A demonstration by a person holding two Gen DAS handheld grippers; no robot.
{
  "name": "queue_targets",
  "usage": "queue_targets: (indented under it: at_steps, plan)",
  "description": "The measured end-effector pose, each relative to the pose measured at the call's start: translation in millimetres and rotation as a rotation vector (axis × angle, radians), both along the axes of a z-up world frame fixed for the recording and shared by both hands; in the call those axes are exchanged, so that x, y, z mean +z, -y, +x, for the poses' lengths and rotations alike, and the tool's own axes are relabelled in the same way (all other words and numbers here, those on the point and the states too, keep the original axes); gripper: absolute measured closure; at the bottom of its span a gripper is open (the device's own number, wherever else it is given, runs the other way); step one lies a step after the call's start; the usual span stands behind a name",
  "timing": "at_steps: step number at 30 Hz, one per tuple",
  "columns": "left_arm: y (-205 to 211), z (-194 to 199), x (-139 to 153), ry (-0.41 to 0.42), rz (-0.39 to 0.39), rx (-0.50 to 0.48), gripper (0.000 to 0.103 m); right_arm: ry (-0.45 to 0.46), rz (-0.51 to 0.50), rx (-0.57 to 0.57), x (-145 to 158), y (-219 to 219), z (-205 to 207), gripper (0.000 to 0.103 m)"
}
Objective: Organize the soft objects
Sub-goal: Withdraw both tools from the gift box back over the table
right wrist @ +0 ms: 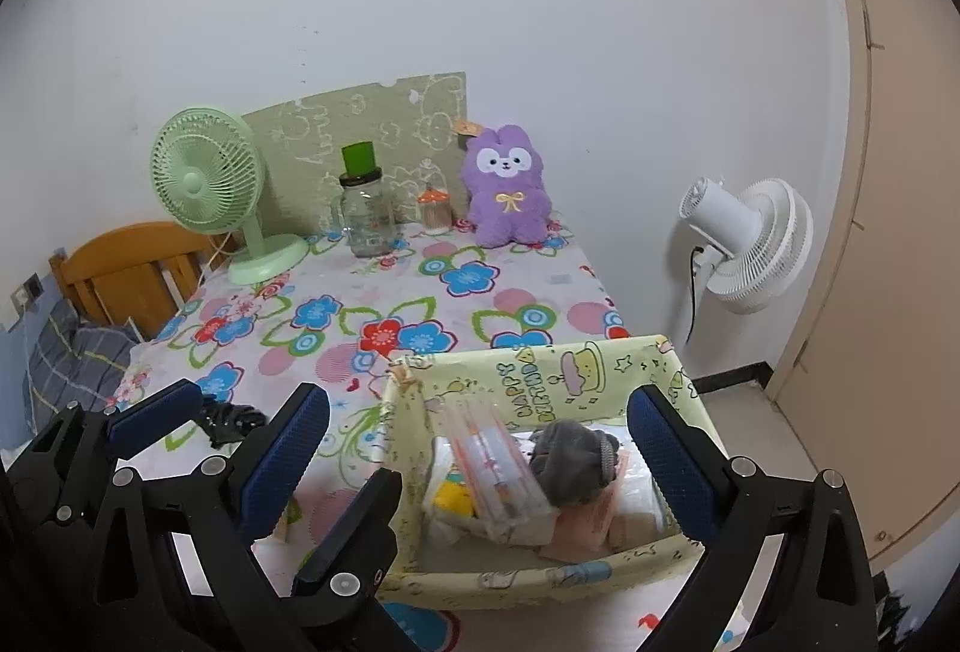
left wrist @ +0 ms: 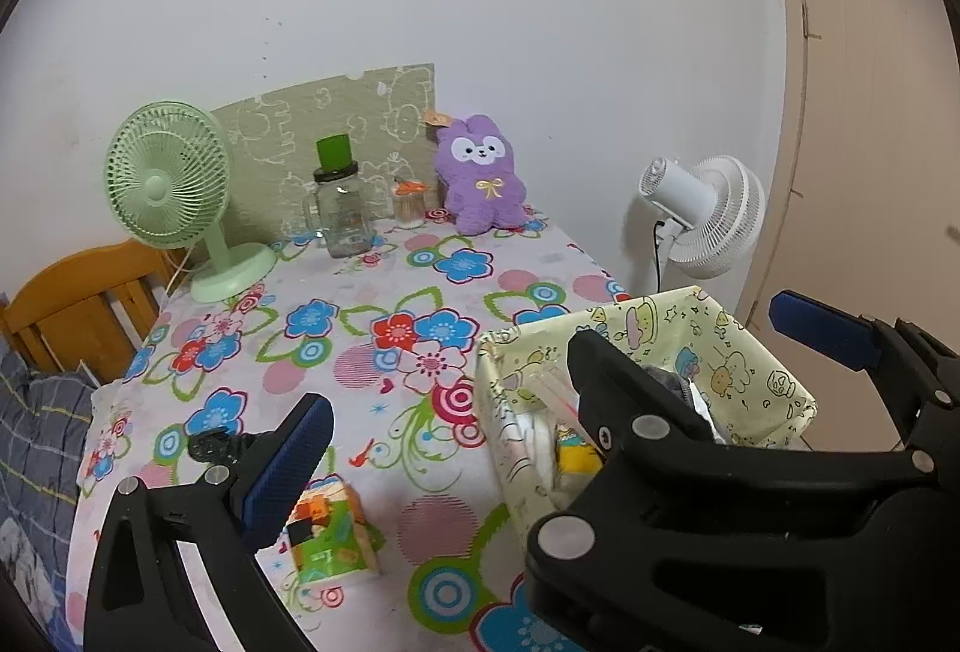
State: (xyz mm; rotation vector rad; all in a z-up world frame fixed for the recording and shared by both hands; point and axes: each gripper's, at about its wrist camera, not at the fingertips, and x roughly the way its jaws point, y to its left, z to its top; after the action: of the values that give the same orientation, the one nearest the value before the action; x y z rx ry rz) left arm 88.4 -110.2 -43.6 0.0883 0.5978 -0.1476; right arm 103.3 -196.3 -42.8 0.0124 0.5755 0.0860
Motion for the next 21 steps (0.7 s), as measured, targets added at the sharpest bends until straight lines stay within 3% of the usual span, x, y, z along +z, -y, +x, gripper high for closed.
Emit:
queue_targets:
  at_steps: [12, 21]
  plan:
    - [-34, -24, 8, 0.061, -0.015, 0.058, 0.002, 0.020, 0.002, 0.030, 6, -33, -20, 0.001]
    - [-58, -31, 6, 0.033, -0.033, 0.078, 0.003, 0.009, 0.011, 0.057, 5, -57, -27, 0.001]
